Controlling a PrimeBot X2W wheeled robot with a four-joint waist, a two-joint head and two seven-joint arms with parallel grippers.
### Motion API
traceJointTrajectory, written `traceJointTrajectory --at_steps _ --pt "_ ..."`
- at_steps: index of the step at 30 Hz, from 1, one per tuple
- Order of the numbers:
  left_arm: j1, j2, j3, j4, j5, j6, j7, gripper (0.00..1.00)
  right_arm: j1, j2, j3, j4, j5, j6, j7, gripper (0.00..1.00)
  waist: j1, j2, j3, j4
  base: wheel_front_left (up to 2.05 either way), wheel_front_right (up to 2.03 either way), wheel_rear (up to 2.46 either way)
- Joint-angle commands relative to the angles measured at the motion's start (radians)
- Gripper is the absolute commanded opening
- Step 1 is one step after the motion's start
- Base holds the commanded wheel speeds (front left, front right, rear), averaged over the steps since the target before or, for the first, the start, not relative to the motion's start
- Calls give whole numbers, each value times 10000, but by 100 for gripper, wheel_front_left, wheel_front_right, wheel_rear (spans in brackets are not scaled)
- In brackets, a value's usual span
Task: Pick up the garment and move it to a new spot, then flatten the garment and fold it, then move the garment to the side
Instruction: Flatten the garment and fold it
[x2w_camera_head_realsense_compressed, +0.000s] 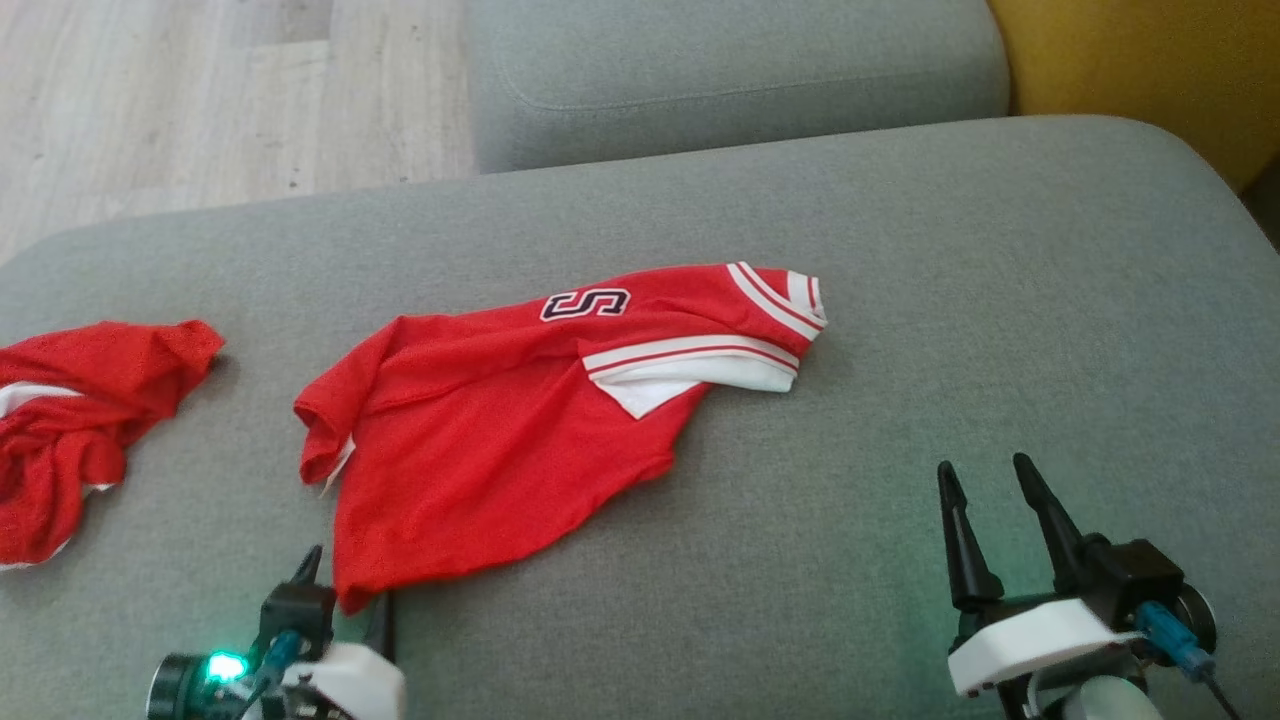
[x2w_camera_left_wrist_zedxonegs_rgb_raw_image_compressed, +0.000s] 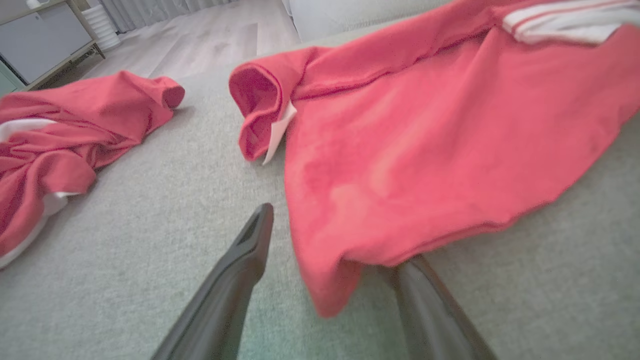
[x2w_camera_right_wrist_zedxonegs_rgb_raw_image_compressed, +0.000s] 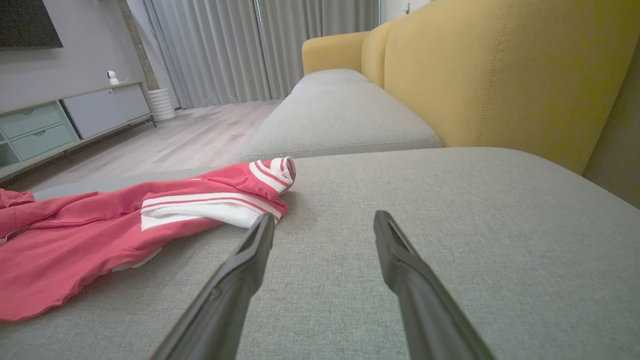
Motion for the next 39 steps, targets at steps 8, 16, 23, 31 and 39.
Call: traceJointTrajectory --at_steps 8,16,23,31,39 --pt "-130 146 638 -2024 -25 323 -263 100 -254 -54 95 -178 32 77 -122 100 0 0 -183 457 0 0 0" --pt "717 32 473 -3545 -13 740 -194 100 -1510 -54 -309 505 -445 77 20 100 0 0 -18 1403 0 0 0" --pt "1110 155 647 -4351 -123 1113 -158 100 -2529 -54 -848 1630 -734 77 144 100 0 0 317 2291 0 0 0" --pt "1069 -120 637 -5344 -106 1307 -205 100 -4037 -59 -2310 3809 -1645 77 580 100 0 0 986 3335 0 0 0" --pt "952 -311 486 -5542 -14 1315 -226 100 -5251 -304 -3223 5562 -1887 77 843 100 0 0 1395 3784 0 0 0"
